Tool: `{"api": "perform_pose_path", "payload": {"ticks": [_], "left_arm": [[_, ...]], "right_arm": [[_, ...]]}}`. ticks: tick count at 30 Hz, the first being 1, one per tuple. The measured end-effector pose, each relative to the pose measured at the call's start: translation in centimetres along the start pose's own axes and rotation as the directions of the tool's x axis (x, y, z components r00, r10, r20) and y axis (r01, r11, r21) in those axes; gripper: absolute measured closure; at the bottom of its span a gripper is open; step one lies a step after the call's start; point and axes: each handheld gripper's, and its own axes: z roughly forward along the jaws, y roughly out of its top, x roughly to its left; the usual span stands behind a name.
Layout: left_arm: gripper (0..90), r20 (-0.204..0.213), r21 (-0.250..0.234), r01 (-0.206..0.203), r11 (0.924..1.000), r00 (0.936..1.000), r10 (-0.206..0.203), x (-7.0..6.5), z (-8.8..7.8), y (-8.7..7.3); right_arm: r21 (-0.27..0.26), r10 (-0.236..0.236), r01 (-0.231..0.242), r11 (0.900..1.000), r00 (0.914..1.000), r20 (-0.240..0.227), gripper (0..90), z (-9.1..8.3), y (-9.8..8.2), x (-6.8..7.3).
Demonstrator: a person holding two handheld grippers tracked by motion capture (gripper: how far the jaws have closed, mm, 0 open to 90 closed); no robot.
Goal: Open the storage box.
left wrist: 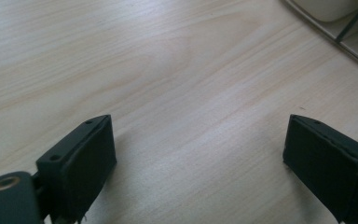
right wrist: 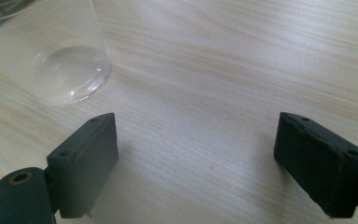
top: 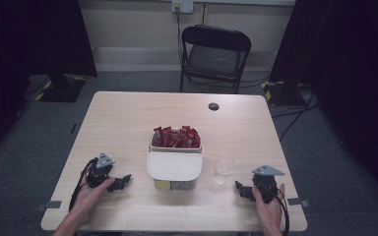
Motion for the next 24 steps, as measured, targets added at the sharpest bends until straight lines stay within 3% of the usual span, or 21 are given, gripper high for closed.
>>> {"api": "perform_pose_path", "payload": {"ticks": [3, 12, 24], "left_arm": [[9.1, -0.014, 0.001, -0.001, 1.0, 0.9999, 0.001, 0.0, 0.1, 0.1], [15.5, -0.005, 0.009, -0.007, 0.9999, 1.0, 0.007, -0.5, -0.1, 0.3], [15.8, 0.087, -0.027, -0.006, 0.9996, 0.9962, 0.008, -1.7, -1.0, 0.6]], "right_arm": [[0.0, 0.0, 0.0, 1.0, 1.0, 0.006, 11.8, 0.0, 0.0, -0.1], [0.004, 0.007, -0.007, 1.0, 0.9999, 0.015, 9.9, 0.1, 0.0, -0.1], [0.007, 0.009, -0.009, 1.0, 0.9998, 0.016, 9.5, 0.1, 0.0, -0.1]]}}
